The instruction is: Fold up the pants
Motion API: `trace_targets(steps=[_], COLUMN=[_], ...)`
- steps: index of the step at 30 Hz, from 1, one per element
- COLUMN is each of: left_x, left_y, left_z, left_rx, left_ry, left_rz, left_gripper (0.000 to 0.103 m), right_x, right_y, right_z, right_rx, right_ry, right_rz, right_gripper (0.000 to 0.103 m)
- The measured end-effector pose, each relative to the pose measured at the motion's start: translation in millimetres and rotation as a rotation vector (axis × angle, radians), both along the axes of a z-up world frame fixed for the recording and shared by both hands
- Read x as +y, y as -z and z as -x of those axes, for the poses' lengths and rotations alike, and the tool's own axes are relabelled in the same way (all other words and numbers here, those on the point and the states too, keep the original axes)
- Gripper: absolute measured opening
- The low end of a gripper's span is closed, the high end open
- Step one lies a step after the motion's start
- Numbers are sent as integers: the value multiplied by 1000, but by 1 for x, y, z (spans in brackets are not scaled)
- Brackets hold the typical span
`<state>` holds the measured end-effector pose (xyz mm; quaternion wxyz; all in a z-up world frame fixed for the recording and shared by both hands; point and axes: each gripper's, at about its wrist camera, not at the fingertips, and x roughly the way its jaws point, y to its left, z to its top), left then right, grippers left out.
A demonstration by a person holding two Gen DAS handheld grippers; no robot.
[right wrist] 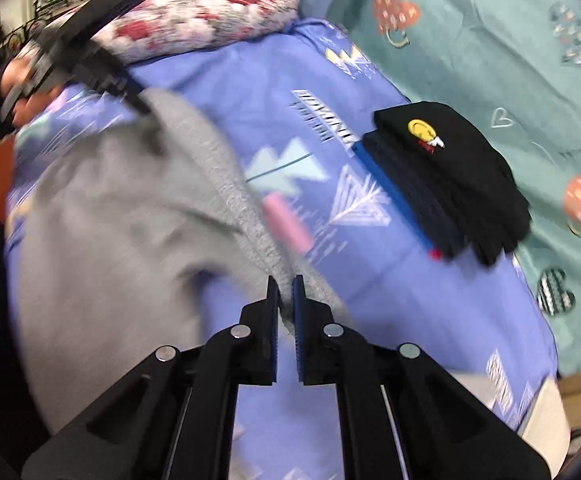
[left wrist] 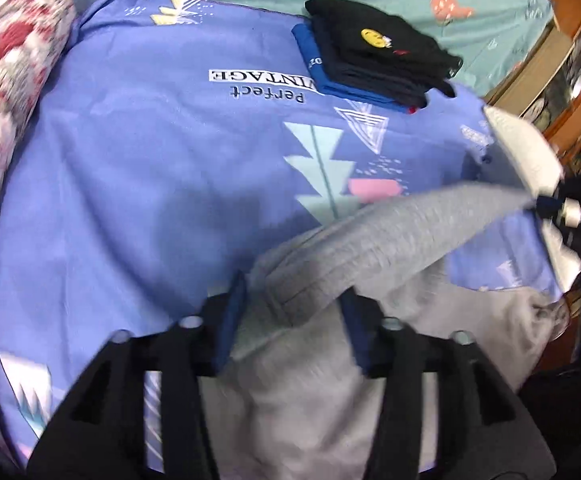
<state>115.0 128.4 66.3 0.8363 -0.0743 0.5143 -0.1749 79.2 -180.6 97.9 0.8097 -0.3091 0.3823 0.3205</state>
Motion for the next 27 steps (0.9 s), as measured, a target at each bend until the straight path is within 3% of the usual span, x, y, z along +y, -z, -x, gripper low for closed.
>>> trace_targets(steps=[2,5,8,13,19,21,22,23,27], left_x=[2,11,16,-1,-9,-9,-10,-13,-6], left_y=[-2,5,15,48,39,35,32,32,15], left_z=[30,76,103,114,83,73,71,67,76], left_rx=[16,82,131,236,172,146,124,128,99], left_ry=[-36,-99,-170,-245,-313,-326,-326,-302,-277], left_rz=[51,191,297,352,416,425,411,398,385], left_gripper=[85,88,88,88,87,80,44,26,25], right_x=[-8,-10,-9,-22,-19,-16,-15,-14,-21], right_y=[21,68,99,98,81,82,83,84,73], right_z=[50,103,130,137,153,156,158,160,169], right_rx=[17,75,69,57,18,16,16,16,12], right_ry=[32,113,185,262,209,200,198,219,216], right_rz=[-29,-93,-154,-309,-322,-318,-315,-310,-374], right_gripper=[6,7,7,8,7,7,7,7,7])
